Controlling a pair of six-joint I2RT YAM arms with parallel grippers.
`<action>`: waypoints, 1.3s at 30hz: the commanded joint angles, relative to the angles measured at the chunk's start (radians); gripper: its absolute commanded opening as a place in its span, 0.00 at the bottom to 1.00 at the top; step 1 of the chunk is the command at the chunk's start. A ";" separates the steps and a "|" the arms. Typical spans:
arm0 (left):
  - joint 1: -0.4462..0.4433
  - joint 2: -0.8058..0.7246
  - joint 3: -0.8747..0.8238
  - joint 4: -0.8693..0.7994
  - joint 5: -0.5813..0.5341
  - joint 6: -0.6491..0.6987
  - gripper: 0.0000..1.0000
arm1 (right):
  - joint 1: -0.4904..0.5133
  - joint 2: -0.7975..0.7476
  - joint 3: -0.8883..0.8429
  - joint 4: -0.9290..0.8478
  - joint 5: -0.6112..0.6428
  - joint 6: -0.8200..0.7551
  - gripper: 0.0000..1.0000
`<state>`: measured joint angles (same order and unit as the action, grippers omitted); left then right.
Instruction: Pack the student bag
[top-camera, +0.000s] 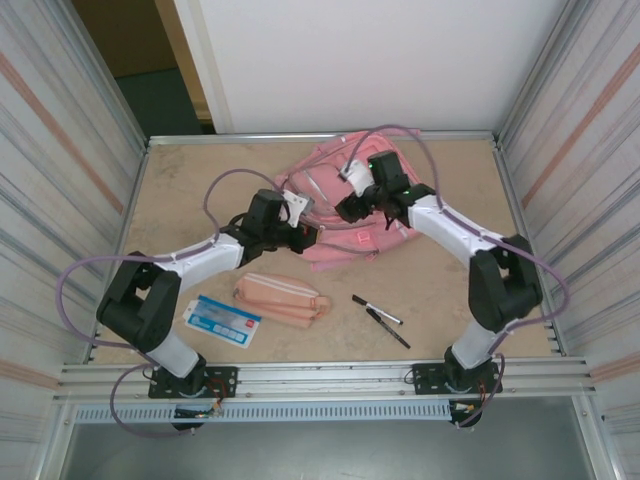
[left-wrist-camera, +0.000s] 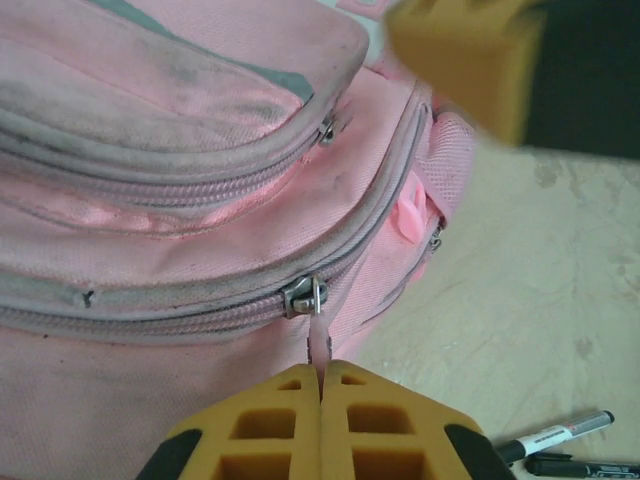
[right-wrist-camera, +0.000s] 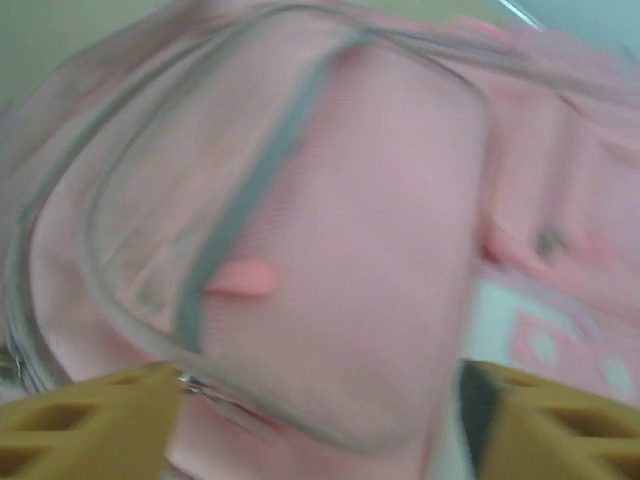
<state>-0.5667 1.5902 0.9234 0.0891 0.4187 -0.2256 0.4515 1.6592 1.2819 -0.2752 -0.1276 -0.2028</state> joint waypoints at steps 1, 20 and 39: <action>-0.021 0.012 0.021 0.053 0.064 0.003 0.00 | -0.107 -0.094 0.002 -0.193 -0.054 0.558 0.99; -0.078 0.103 0.012 0.067 0.027 -0.001 0.00 | 0.007 -0.006 -0.250 -0.001 -0.292 1.612 0.41; 0.039 0.069 0.013 -0.049 -0.150 0.072 0.00 | -0.007 0.019 -0.170 -0.134 -0.148 1.452 0.00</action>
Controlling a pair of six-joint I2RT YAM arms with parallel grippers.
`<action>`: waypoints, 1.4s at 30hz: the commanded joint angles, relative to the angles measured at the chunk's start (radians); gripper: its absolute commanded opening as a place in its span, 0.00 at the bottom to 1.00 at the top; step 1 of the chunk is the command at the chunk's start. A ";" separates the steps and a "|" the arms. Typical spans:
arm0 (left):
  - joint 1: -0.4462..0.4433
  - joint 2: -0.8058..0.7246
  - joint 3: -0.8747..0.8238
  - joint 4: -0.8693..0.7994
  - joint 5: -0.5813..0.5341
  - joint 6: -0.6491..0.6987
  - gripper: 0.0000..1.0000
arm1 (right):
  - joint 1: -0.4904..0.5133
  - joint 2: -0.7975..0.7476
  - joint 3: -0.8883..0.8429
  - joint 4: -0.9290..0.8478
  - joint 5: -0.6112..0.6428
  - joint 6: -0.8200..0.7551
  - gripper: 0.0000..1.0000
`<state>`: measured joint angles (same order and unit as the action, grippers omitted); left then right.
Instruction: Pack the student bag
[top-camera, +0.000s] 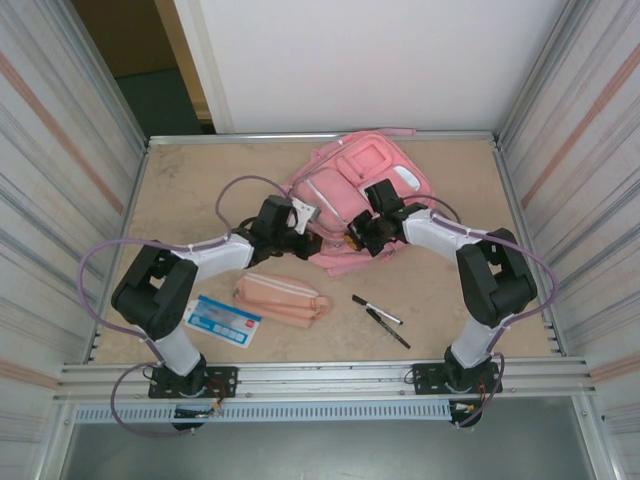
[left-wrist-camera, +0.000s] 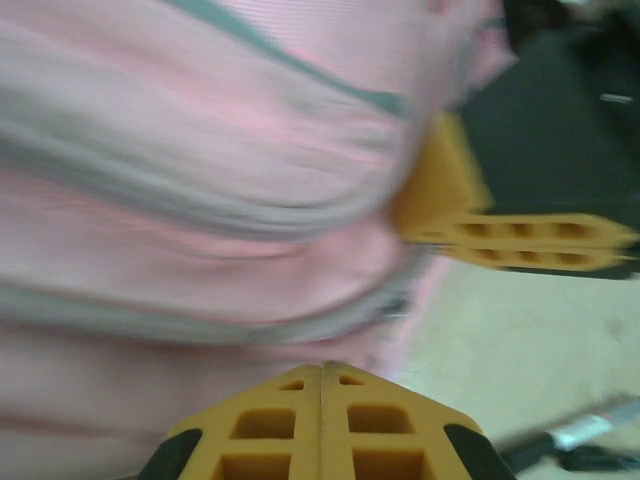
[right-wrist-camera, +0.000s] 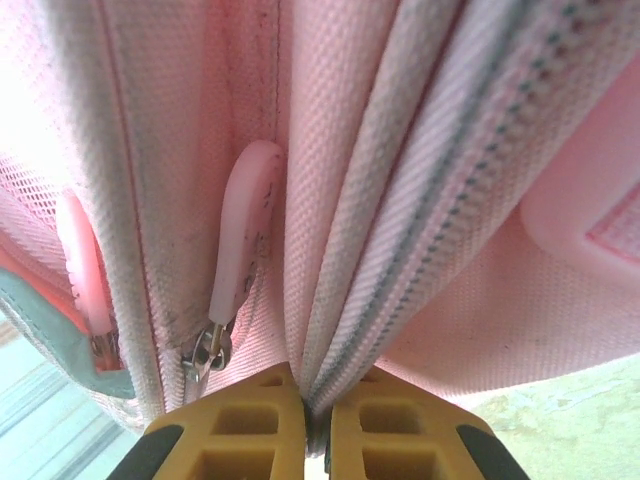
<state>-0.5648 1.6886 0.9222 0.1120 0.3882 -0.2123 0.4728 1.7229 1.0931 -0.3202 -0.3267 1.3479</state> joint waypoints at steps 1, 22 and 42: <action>0.039 -0.047 0.014 -0.083 -0.137 0.079 0.00 | -0.039 -0.051 0.022 -0.096 0.039 -0.126 0.00; -0.216 0.034 0.097 0.026 -0.122 -0.426 0.47 | -0.053 -0.035 0.049 -0.032 -0.156 -0.187 0.00; -0.241 0.092 0.078 0.069 -0.170 -0.569 0.44 | -0.012 -0.048 0.046 0.009 -0.183 -0.131 0.00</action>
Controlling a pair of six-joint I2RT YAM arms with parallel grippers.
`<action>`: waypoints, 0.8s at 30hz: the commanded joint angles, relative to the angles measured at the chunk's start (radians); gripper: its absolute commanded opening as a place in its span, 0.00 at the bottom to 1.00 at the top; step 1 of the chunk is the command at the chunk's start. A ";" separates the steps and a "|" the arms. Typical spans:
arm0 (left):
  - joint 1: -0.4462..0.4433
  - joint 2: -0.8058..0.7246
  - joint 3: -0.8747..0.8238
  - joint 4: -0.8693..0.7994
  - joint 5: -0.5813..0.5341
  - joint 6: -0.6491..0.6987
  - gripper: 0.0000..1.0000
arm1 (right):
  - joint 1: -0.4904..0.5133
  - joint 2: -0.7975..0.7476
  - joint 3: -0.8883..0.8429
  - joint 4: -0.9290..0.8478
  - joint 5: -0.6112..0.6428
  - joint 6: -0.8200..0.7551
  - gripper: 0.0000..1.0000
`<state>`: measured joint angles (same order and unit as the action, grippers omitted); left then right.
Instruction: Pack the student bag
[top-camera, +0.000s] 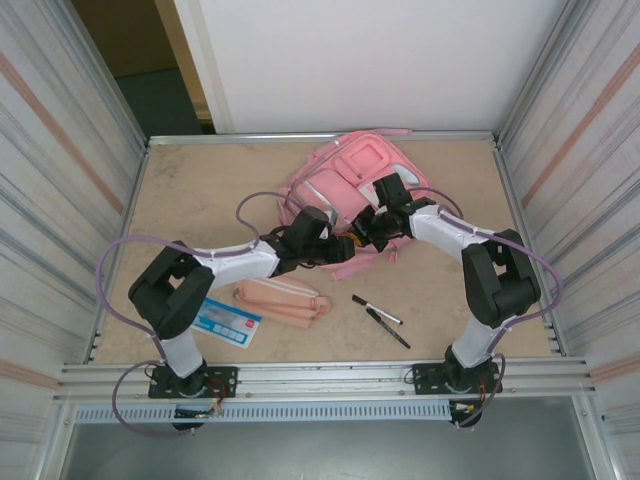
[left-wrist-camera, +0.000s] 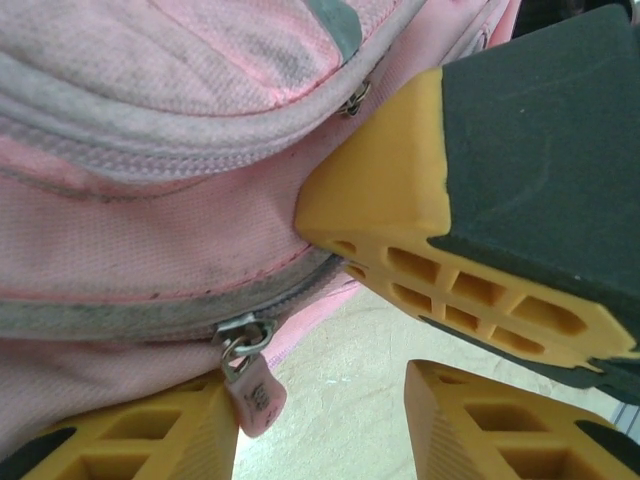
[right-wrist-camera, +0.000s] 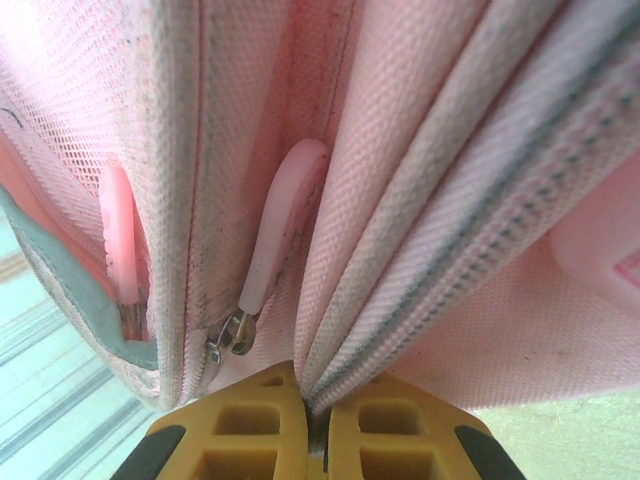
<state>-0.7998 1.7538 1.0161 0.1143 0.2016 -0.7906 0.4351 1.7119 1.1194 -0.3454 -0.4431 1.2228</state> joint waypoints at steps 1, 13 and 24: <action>-0.004 0.035 -0.012 0.087 0.034 0.020 0.42 | 0.028 -0.039 0.021 0.034 -0.066 -0.006 0.00; 0.067 -0.104 -0.118 0.015 -0.151 0.138 0.00 | 0.016 -0.076 -0.005 -0.014 -0.025 -0.041 0.00; 0.080 -0.086 -0.170 0.264 0.200 0.181 0.42 | 0.001 -0.083 -0.014 -0.015 -0.042 -0.061 0.00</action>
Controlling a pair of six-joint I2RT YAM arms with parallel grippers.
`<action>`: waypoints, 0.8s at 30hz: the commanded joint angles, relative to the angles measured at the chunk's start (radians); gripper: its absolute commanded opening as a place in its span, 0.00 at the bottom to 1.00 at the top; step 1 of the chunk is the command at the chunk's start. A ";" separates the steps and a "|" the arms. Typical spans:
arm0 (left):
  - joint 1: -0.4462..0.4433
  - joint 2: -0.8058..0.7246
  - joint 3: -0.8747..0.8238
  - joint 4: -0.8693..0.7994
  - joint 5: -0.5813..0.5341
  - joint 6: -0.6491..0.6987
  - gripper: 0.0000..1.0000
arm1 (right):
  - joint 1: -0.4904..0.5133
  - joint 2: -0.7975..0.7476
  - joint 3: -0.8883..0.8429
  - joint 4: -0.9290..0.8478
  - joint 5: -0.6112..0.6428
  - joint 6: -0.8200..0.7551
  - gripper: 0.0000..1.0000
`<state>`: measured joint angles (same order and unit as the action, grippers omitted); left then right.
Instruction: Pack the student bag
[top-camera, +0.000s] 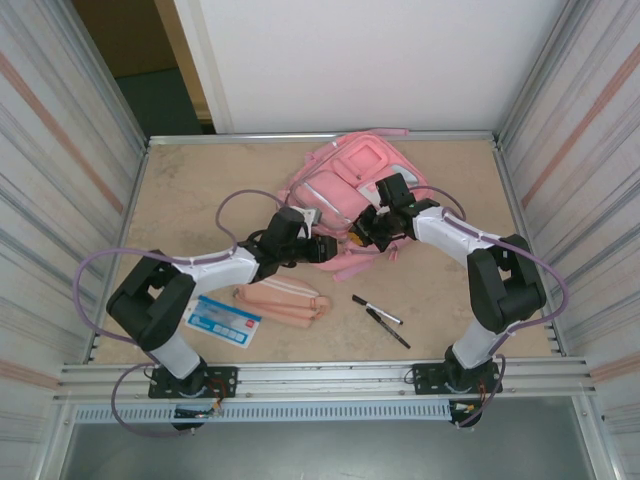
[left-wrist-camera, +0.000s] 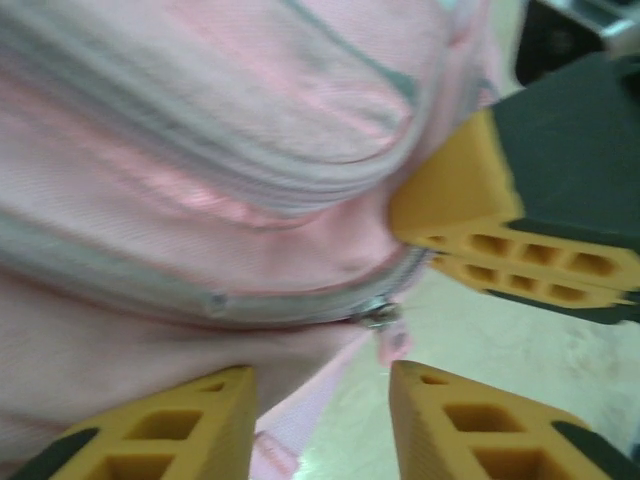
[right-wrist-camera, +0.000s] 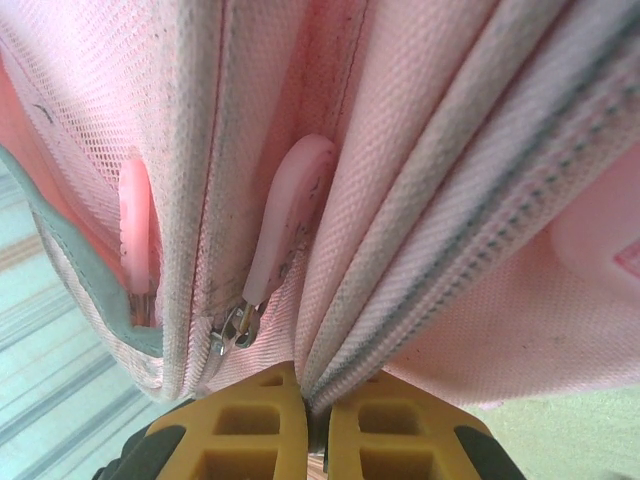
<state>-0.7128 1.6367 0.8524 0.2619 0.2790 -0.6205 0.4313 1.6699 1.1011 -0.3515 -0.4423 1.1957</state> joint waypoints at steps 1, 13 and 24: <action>-0.012 0.050 -0.002 0.137 0.139 -0.006 0.43 | 0.007 -0.041 0.006 -0.003 -0.045 -0.035 0.00; -0.071 0.120 -0.017 0.209 0.045 -0.153 0.42 | 0.029 -0.036 0.035 0.005 -0.063 0.018 0.00; -0.080 0.144 0.005 0.184 -0.066 -0.199 0.41 | 0.070 -0.041 0.042 0.021 -0.053 0.043 0.00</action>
<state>-0.7925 1.7557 0.8505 0.4404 0.2672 -0.8051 0.4683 1.6699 1.1015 -0.3542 -0.4286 1.2270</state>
